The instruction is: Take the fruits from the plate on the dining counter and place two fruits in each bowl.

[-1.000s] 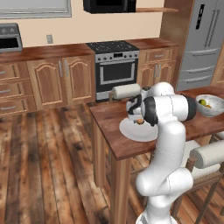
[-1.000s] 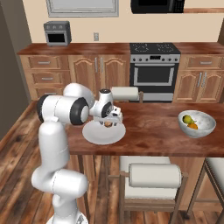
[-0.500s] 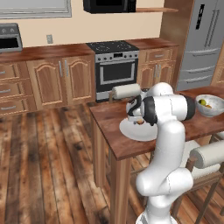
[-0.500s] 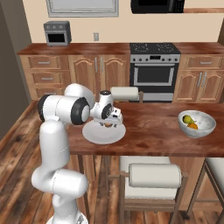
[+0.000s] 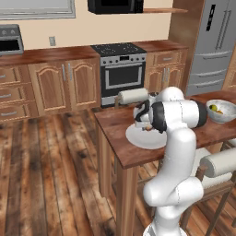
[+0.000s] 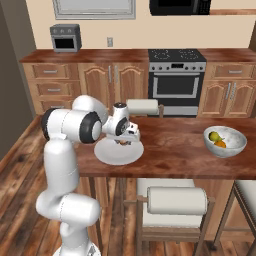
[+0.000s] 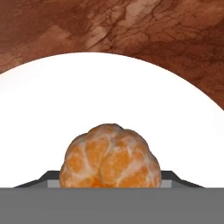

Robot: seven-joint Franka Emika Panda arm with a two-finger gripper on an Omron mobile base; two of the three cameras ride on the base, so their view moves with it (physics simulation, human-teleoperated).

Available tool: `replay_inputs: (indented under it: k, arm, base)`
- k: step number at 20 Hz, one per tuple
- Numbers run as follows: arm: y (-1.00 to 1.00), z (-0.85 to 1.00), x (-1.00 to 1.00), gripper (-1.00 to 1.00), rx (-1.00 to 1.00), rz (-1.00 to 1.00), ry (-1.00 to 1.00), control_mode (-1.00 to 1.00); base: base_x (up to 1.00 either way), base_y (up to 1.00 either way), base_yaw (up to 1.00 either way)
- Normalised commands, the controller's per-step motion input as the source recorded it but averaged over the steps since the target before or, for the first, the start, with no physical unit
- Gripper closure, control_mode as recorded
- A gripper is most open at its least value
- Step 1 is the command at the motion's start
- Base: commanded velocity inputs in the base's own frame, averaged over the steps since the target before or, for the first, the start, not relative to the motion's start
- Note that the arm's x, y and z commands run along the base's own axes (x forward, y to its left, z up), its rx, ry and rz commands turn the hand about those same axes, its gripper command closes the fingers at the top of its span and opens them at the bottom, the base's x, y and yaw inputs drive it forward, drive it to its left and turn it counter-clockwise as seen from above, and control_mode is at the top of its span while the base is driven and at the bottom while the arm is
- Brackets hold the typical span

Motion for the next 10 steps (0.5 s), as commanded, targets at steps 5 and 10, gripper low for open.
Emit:
replay_inputs:
  k: [5, 10]
  arm:
    - [0.0, 0.63, -0.83, 1.0, 0.0, 0.0, -0.05, -1.0]
    - [0.0, 0.73, -1.0, 1.0, 0.0, 0.0, 0.0, -1.0]
  base:
    - [0.0, 0.0, 0.0]
    - [0.0, 0.0, 0.0]
